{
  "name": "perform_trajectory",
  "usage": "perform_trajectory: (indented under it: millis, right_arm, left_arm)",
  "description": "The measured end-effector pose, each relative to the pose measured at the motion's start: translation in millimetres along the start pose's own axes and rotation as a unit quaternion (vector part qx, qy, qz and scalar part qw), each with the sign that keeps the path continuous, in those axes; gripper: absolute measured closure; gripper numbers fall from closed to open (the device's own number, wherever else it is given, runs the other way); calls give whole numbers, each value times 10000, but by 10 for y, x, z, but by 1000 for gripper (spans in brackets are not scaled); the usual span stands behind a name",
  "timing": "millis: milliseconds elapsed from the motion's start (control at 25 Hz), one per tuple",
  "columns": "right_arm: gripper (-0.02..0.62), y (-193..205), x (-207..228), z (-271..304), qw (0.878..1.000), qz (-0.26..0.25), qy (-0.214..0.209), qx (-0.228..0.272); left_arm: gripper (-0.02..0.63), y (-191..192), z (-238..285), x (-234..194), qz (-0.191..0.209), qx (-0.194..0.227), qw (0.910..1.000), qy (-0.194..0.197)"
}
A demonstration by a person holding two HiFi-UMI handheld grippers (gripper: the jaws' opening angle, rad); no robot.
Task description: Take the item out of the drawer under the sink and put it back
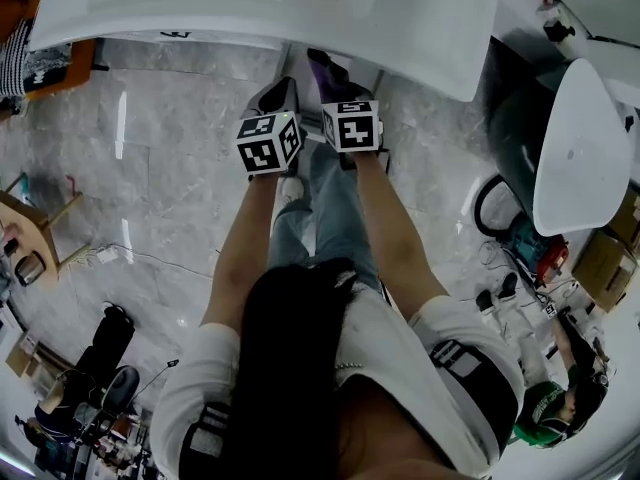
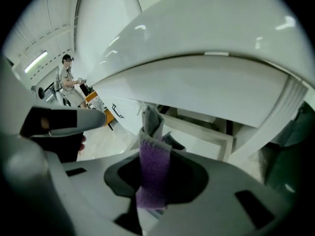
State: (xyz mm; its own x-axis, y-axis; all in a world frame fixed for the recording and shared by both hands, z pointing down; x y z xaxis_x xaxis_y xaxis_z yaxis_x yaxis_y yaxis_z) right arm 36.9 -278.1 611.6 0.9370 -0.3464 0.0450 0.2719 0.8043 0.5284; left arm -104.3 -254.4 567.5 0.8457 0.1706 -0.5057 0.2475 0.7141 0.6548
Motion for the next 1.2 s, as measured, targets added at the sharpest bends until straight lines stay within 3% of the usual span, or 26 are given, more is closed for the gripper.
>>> perform_trajectory:
  millis: [760,1200]
  right_arm:
    - [489,-197,-79,-1299,9942,293,189,1018]
    - [489,-253,-111,-1979,9811,297,269,1894]
  left_arm:
    - [601,-241,-813,586,608,537,9963,281]
    - [601,-225,-1160,1070,1011,790,9903,536]
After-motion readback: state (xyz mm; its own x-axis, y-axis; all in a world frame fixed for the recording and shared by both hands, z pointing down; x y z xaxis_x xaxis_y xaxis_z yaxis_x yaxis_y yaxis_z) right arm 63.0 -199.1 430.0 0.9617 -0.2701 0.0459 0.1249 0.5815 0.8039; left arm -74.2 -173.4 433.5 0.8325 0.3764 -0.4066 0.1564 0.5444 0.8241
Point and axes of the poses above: the fingertips, and each gripper's own axes: z forward along the fingers, x to its right, y out of its underside, the point moved 8 cm from there along -z, backward along the fingers, and after that the axes turned 12 degrees about y, right-handed, at the moved point
